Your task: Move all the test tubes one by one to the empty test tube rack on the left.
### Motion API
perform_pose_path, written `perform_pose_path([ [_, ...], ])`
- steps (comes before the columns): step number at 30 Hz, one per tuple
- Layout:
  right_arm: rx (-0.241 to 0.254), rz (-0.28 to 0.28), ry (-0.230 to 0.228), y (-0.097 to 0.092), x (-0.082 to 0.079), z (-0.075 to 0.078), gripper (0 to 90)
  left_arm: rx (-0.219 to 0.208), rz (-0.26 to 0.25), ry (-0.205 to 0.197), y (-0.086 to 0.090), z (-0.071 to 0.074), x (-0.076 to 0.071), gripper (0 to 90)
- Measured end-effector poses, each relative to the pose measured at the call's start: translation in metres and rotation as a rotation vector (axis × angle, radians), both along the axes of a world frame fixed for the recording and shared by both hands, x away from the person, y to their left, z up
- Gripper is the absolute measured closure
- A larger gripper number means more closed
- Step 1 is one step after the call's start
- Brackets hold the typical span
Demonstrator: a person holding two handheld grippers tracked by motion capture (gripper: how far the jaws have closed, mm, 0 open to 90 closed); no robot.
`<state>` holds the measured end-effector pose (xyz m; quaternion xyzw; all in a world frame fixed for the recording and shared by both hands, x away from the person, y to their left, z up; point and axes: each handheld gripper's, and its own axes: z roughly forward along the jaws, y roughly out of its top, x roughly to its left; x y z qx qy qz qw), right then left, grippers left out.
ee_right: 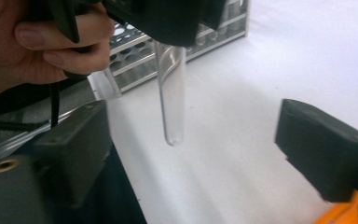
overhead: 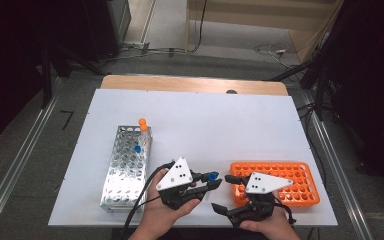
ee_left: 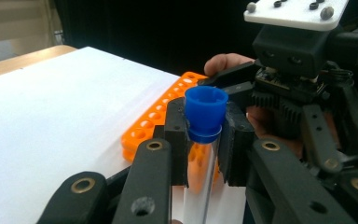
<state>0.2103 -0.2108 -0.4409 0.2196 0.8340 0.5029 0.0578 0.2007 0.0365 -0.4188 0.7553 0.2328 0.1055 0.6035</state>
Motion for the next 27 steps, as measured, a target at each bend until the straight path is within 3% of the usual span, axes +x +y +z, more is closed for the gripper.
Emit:
perform_pose_path([
  [2, 0.01, -0.018, 0.005, -0.004, 0.002, 0.003, 0.1, 0.0, 0.01, -0.003, 0.003, 0.001, 0.0, 77.0],
  [13, 0.03, -0.029, -0.007, -0.021, 0.009, 0.005, 0.0, -0.013, 0.087, -0.024, 0.029, 0.008, 0.004, 77.0],
  [21, 0.029, -0.087, -0.033, -0.031, 0.013, 0.004, 0.0, -0.024, 0.177, -0.047, 0.06, 0.014, 0.007, 77.0],
  [27, 0.037, -0.115, -0.027, -0.042, 0.018, 0.003, 0.0, -0.02, 0.251, -0.061, 0.083, 0.017, 0.009, 77.1],
])
